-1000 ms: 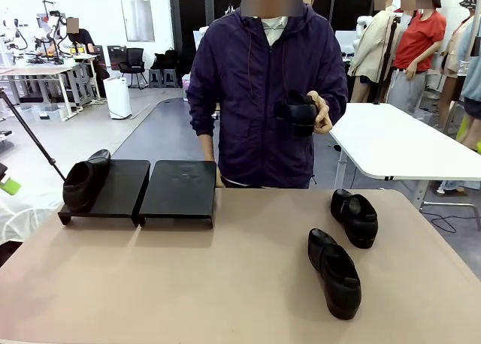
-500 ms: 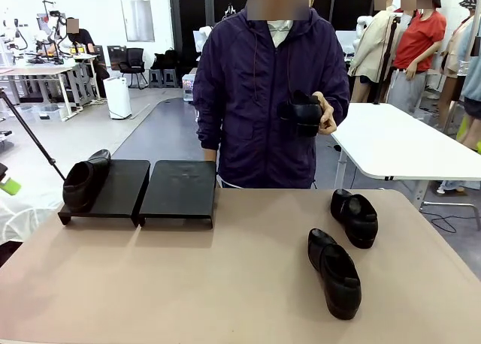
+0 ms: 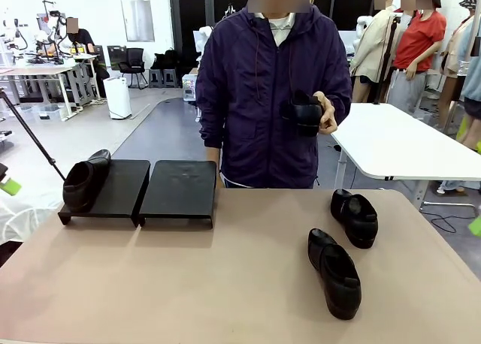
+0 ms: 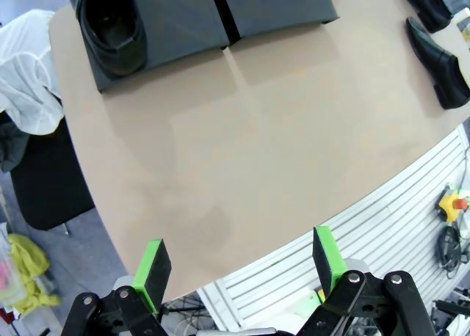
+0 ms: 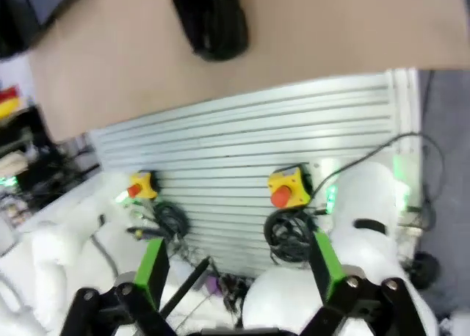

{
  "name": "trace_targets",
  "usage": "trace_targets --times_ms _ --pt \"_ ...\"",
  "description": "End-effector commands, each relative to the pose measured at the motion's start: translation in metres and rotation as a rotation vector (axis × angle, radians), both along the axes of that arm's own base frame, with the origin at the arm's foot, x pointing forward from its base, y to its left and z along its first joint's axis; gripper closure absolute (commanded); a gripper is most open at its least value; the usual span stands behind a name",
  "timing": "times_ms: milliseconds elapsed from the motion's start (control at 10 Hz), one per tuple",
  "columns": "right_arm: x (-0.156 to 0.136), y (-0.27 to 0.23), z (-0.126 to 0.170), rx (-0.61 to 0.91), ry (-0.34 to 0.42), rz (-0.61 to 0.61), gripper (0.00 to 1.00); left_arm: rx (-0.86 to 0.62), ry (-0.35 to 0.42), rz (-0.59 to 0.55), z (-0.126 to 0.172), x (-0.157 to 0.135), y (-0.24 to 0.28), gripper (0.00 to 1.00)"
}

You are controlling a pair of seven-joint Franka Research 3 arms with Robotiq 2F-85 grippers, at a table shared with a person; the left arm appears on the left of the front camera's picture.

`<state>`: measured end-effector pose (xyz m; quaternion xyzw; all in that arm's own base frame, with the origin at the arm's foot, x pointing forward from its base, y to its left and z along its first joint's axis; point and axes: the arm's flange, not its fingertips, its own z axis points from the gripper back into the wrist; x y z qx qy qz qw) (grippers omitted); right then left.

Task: Organize the shoes by placing them on the stand.
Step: Pick up one Shoe and place it in the middle of the table.

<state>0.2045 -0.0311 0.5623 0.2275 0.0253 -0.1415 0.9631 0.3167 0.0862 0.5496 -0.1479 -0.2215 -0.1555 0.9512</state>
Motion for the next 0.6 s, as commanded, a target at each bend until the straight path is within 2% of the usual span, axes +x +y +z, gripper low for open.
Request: trace_targets --times_ms 0,100,200,500 --pt "0.003 0.001 -0.001 0.035 -0.014 0.031 0.0 -0.014 -0.013 0.004 -0.001 0.0 -0.002 0.0" --pt "0.0 0.0 0.0 0.0 0.0 0.0 0.0 -0.014 -0.013 0.004 -0.001 0.0 -0.002 0.0" --pt "0.009 0.014 -0.003 -0.058 0.079 -0.039 0.0 -0.014 -0.013 0.004 -0.001 0.0 -0.002 0.0" --pt "0.025 0.096 -0.01 -0.137 0.249 0.011 0.0 -0.014 -0.013 0.004 -0.001 0.0 -0.002 0.0"
